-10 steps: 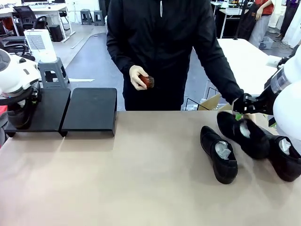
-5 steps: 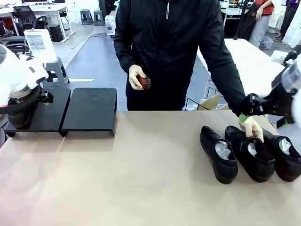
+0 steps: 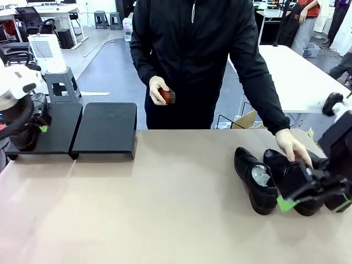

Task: Organize the shoes by placing them on the stand.
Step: Pick up one Shoe and place it in the middle of the table.

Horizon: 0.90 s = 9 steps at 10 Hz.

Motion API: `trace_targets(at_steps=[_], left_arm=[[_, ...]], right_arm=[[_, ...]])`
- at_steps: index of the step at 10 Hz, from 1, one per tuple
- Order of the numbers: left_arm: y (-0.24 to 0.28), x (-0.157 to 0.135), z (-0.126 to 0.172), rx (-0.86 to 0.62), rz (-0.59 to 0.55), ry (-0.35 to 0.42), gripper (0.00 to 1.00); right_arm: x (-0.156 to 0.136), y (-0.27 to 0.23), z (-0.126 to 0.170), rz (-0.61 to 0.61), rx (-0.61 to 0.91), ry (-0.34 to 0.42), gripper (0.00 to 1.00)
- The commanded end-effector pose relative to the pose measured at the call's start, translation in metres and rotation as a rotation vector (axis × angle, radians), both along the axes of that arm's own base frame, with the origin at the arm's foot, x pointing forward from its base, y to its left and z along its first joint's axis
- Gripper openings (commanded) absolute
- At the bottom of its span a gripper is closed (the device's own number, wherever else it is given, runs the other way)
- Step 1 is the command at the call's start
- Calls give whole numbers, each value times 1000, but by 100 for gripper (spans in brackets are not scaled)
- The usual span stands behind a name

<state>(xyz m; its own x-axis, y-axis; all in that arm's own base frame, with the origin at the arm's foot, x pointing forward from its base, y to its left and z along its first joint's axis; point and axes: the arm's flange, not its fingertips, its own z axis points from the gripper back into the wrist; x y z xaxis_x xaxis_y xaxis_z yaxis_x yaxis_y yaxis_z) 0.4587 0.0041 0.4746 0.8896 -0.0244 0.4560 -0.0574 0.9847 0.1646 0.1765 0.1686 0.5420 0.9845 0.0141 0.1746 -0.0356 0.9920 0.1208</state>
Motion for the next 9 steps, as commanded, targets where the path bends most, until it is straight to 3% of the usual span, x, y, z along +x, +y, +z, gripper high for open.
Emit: trace_targets(at_steps=[1,2,5,6,8,9], left_arm=[[3,-21,17,-10,-23,32,100],[0,0,0,0,0,0,100],[0,0,0,0,0,0,100],[0,0,0,0,0,0,100],[0,0,0,0,0,0,100],[0,0,0,0,0,0,100]], right_arm=[[12,-12,-23,-29,-72,-12,100],[0,0,0,0,0,0,100],[3,0,-6,-26,-33,5,100],[26,12,-13,14,-89,25,100],[76,28,-11,23,-101,-52,100],[93,32,-9,7,-110,-53,100]])
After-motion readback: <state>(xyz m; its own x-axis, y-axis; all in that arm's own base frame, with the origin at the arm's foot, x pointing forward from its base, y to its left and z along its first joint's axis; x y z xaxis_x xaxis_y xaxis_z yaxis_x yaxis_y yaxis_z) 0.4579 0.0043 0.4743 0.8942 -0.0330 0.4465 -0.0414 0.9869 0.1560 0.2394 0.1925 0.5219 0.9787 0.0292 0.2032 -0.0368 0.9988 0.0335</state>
